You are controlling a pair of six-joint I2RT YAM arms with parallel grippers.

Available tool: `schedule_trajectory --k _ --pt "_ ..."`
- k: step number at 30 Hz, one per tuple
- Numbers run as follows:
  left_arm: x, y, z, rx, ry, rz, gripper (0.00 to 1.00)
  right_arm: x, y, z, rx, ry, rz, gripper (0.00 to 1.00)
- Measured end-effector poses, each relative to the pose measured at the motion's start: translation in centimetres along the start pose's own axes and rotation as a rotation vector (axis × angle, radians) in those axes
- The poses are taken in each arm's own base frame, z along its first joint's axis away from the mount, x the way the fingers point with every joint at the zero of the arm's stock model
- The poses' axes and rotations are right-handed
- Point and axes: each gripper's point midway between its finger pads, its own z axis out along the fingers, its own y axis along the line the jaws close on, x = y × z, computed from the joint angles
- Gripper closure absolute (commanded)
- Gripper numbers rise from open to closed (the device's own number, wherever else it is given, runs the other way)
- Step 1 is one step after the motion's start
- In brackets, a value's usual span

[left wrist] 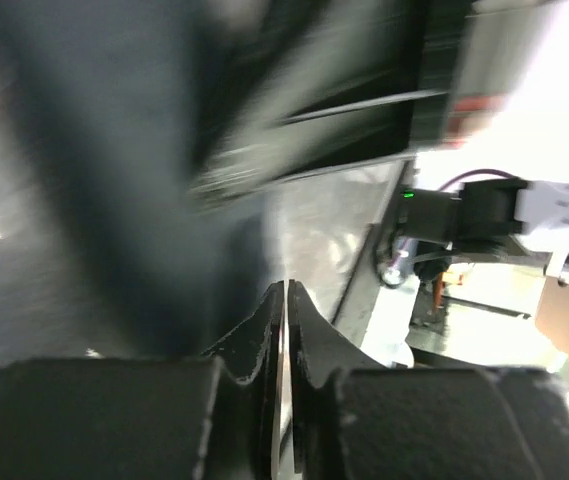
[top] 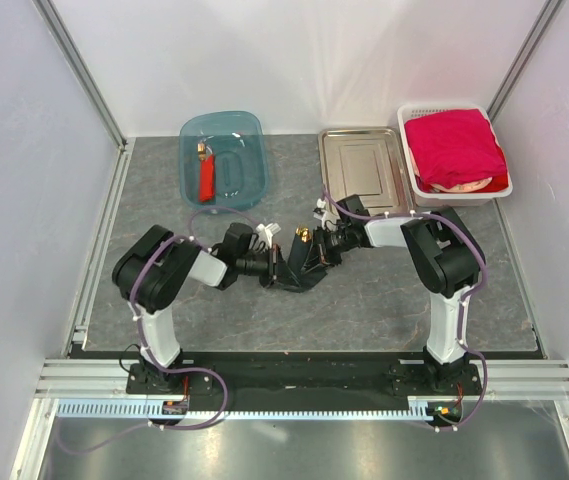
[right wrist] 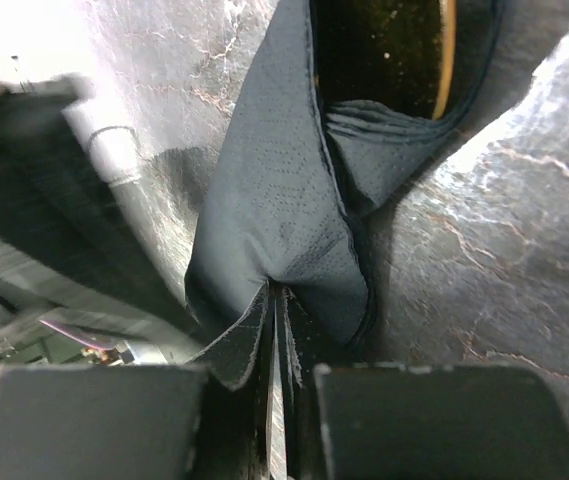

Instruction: Place the utensils on the paper napkin and roll it up

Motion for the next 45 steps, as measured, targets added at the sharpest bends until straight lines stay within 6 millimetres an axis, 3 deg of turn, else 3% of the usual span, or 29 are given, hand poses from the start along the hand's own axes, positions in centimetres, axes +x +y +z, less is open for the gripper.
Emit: schedule_trajectory --k 3,11,14,19,22,25,30,32,39,45 --pt "1.5 2.2 0.3 -0.026 0.033 -0.071 0.94 0.0 0.0 0.0 0.007 0.008 -0.016 0.91" --pt "1.3 2.0 0.2 -0.023 0.023 -0.062 0.93 -0.1 0.0 0.1 0.016 0.032 -0.049 0.94" --pt "1.5 1.0 -0.6 -0.023 0.019 -0.054 0.92 0.0 0.1 0.3 0.014 0.039 -0.067 0.94" --pt "-1.2 -2.5 -1.9 0.023 -0.042 0.040 0.92 -0.1 0.5 0.6 0.018 0.043 -0.124 0.95" --pt "-3.4 -3.1 -2.0 0.033 -0.079 0.072 0.92 -0.1 0.7 1.0 0.016 0.047 -0.159 0.95" --pt "-3.9 -1.7 -1.6 0.016 -0.082 0.046 0.92 -0.1 0.9 1.2 0.013 0.051 -0.179 0.95" --pt "-1.2 2.6 -1.0 -0.062 -0.037 -0.066 0.94 -0.1 1.1 1.3 0.010 0.054 -0.208 0.95" --pt "-0.5 2.9 -1.1 -0.058 -0.027 -0.098 0.94 0.1 1.2 1.5 0.008 0.060 -0.216 0.94" --pt "-0.4 2.9 -1.2 -0.051 -0.042 -0.110 0.97 -0.3 1.5 1.1 0.058 0.057 -0.226 0.76" --pt "-0.4 2.9 -1.1 -0.046 -0.033 -0.114 0.97 -3.7 0.8 -0.9 0.142 -0.043 -0.176 0.47"
